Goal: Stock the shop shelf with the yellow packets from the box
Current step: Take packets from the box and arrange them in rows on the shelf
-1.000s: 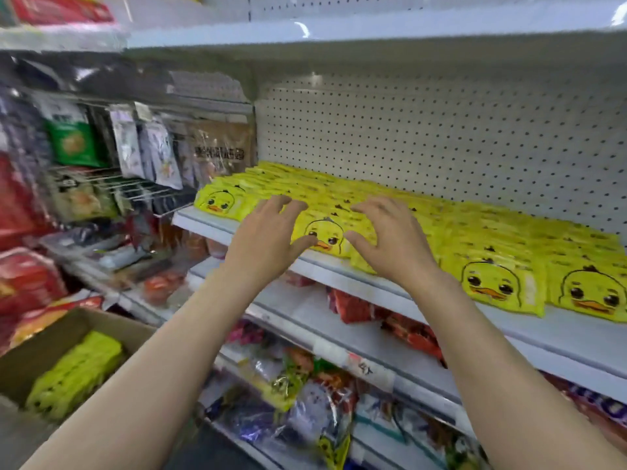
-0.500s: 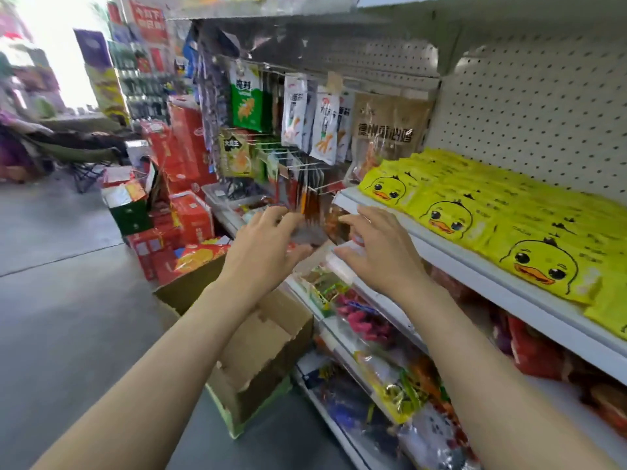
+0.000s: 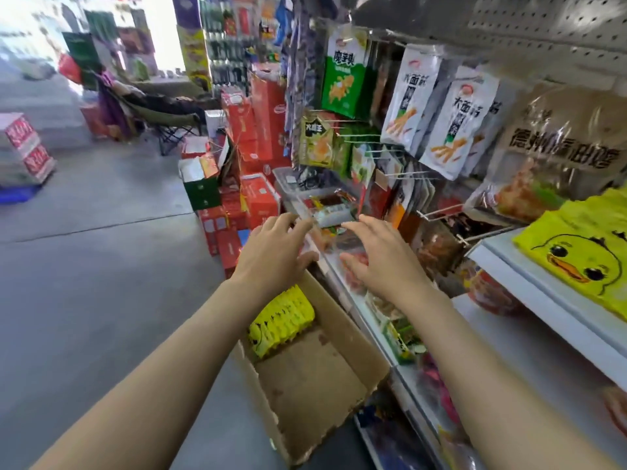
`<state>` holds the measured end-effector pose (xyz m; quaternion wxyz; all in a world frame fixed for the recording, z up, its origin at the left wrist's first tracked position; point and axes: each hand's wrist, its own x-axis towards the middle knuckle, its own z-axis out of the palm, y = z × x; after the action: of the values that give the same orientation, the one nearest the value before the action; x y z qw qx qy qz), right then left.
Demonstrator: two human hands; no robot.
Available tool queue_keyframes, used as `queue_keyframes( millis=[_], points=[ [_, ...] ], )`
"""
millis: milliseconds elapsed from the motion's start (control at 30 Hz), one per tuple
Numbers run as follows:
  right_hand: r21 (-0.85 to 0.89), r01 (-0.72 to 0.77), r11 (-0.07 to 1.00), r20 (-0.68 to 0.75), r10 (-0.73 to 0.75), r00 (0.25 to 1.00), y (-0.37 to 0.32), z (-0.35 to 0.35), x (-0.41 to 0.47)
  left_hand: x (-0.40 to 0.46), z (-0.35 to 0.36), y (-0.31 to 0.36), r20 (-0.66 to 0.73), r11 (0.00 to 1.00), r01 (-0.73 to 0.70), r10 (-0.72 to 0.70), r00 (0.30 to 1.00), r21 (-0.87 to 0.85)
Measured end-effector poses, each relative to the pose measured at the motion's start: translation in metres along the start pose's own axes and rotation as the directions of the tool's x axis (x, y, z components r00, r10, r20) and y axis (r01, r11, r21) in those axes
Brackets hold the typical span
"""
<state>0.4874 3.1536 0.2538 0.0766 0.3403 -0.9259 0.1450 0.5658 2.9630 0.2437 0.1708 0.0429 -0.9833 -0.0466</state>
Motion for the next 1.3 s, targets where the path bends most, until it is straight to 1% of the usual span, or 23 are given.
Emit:
queue_keyframes(
  millis=[133, 233, 333, 433, 533, 600, 667, 733, 800, 900, 967, 1000, 1067, 1133, 1233, 1300],
  points=[
    [0.026, -0.024, 0.999, 0.081, 0.021, 0.997, -0.008, 0.042, 0.057, 0.035, 0.033, -0.049, 0.068, 1.0, 0.012, -0.011, 0.998, -0.006],
    [0.032, -0.044, 0.999, 0.103, 0.041, 0.994, -0.012, 0.079, 0.098, 0.063, 0.063, -0.088, 0.111, 1.0, -0.003, 0.004, 0.994, -0.016],
    [0.043, -0.129, 0.991, 0.129, 0.123, 0.984, -0.013, 0.12, 0.134, 0.093, 0.1, -0.126, 0.18, 0.997, -0.06, 0.068, 0.981, -0.05],
    [0.069, -0.225, 0.972, 0.168, 0.211, 0.963, -0.011, 0.171, 0.162, 0.121, 0.143, -0.161, 0.278, 0.99, -0.113, 0.132, 0.952, -0.085],
    [0.107, -0.328, 0.939, 0.262, 0.292, 0.92, -0.004, 0.231, 0.174, 0.134, 0.192, -0.191, 0.397, 0.985, -0.135, 0.168, 0.903, -0.11],
    [0.121, -0.405, 0.906, 0.331, 0.348, 0.877, 0.0, 0.272, 0.175, 0.134, 0.229, -0.208, 0.501, 0.977, -0.154, 0.208, 0.84, -0.147],
    [0.151, -0.483, 0.863, 0.413, 0.388, 0.824, 0.002, 0.314, 0.172, 0.125, 0.27, -0.224, 0.621, 0.974, -0.133, 0.22, 0.753, -0.183],
    [0.162, -0.558, 0.814, 0.501, 0.42, 0.757, 0.001, 0.353, 0.166, 0.113, 0.309, -0.238, 0.739, 0.972, -0.084, 0.222, 0.637, -0.219],
    [0.144, -0.623, 0.769, 0.592, 0.438, 0.676, -0.001, 0.389, 0.157, 0.1, 0.345, -0.251, 0.827, 0.971, -0.055, 0.228, 0.514, -0.234],
    [0.128, -0.728, 0.673, 0.715, 0.446, 0.538, -0.006, 0.442, 0.14, 0.08, 0.391, -0.265, 0.896, 0.971, -0.057, 0.236, 0.377, -0.232],
    [0.104, -0.789, 0.605, 0.76, 0.464, 0.456, -0.008, 0.471, 0.128, 0.069, 0.417, -0.268, 0.91, 0.964, -0.087, 0.265, 0.32, -0.25],
    [0.094, -0.819, 0.566, 0.775, 0.475, 0.417, -0.009, 0.483, 0.123, 0.065, 0.428, -0.267, 0.908, 0.957, -0.099, 0.289, 0.302, -0.272],
    [0.102, -0.863, 0.495, 0.791, 0.485, 0.372, -0.011, 0.503, 0.115, 0.059, 0.447, -0.265, 0.902, 0.945, -0.137, 0.324, 0.284, -0.297],
    [0.134, -0.884, 0.448, 0.793, 0.487, 0.367, -0.011, 0.516, 0.112, 0.056, 0.461, -0.264, 0.898, 0.941, -0.193, 0.327, 0.294, -0.279],
    [0.154, -0.895, 0.419, 0.786, 0.497, 0.368, -0.008, 0.532, 0.111, 0.051, 0.474, -0.265, 0.894, 0.947, -0.2, 0.307, 0.325, -0.253],
    [0.155, -0.898, 0.412, 0.78, 0.507, 0.367, -0.007, 0.541, 0.11, 0.047, 0.479, -0.267, 0.899, 0.952, -0.203, 0.288, 0.33, -0.23]
  ],
)
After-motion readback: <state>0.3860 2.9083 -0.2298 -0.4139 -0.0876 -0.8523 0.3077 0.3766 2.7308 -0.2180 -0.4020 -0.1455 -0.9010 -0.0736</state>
